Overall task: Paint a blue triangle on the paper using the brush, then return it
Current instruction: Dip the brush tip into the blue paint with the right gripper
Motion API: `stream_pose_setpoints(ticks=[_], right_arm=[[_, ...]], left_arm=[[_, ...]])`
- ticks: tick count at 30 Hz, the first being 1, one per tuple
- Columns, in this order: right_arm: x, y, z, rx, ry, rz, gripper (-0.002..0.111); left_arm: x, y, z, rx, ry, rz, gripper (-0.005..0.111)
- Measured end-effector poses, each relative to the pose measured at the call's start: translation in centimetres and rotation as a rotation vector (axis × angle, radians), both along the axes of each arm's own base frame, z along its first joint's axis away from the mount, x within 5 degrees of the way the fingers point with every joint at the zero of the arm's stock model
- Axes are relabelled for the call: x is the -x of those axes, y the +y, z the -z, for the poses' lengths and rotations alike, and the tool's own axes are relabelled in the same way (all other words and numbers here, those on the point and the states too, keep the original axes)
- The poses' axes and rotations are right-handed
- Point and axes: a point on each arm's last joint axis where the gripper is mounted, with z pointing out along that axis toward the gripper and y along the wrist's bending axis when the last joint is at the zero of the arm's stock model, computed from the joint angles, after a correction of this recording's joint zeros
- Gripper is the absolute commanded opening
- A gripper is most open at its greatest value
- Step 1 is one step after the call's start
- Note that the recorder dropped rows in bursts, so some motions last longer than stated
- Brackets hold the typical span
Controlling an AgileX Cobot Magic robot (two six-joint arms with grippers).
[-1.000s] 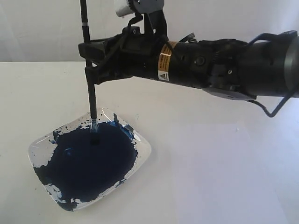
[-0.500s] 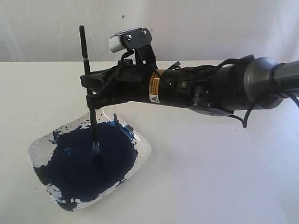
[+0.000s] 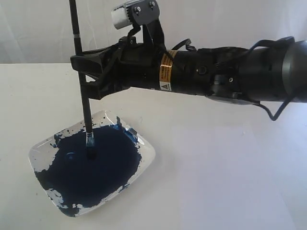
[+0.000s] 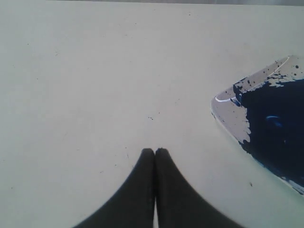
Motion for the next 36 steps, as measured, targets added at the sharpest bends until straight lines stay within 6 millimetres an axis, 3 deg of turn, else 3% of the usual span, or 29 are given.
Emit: stream_pose_setpoints(ticks=[17,36], right_arm=[[2.3,0.0,-0.8,-0.026,-0.049,-0.229,0.0],[1.9,-0.9,-2.0,-0.06,-0.075,-0.203,0.0]], left_arm=[[0.0,0.0,0.0,0.0,0.0,0.0,0.0],[-0.1,0.0,-0.3,-0.002,-0.034,-0.001,0.0]])
